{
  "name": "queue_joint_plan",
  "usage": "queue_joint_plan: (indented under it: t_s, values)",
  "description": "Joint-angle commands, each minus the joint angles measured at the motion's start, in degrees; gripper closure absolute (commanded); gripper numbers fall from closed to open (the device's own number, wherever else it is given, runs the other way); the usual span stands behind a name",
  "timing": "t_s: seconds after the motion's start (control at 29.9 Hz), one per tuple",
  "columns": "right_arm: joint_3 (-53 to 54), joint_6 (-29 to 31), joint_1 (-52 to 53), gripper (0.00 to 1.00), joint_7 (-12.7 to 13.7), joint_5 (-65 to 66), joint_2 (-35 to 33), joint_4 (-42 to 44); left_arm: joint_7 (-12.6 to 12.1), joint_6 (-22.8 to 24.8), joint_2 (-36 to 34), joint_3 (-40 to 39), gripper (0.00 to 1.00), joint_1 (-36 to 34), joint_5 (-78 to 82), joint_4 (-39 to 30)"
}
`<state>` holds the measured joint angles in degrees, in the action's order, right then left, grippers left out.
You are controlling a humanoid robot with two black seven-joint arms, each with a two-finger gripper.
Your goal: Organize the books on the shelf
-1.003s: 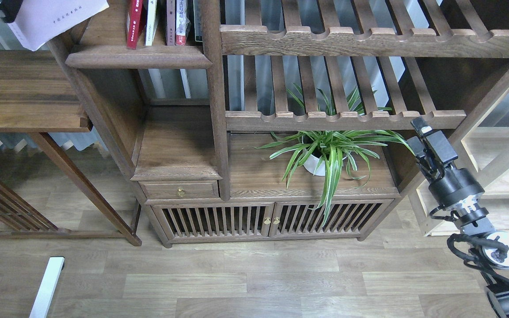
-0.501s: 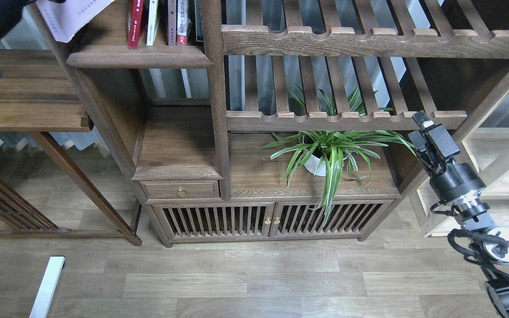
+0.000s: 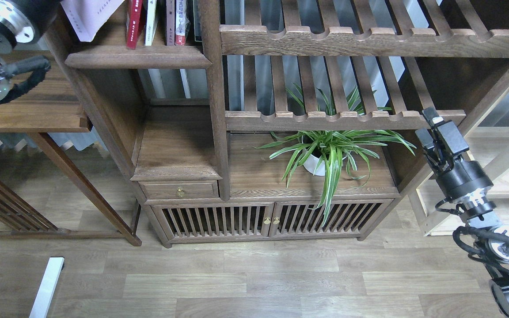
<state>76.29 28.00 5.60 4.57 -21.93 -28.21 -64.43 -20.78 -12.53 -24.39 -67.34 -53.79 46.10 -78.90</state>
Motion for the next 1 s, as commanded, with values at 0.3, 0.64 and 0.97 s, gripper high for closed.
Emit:
queue_joint_plan:
  t_s: [0.3,0.64,0.97]
  values:
    - [-0.35,0.00,0.12,0.03,0.00,-0.48,0.08,-0.08,5.83,0.05,0.39,5.73,0.91,-6.41,-0.48,9.98]
    - [-0.36,0.00,0.20,0.05,0.09,-1.01,0.08,-0.08,8.64,0.40,1.79,7.84,0.92,-9.31,-0.92,16.93]
    - [-0.88,0.00,1.43,0.06,0.09,-1.01,0.17,-0.08,11.55,0.67,6.01,9.68,0.90,-12.65,-1.19,25.28]
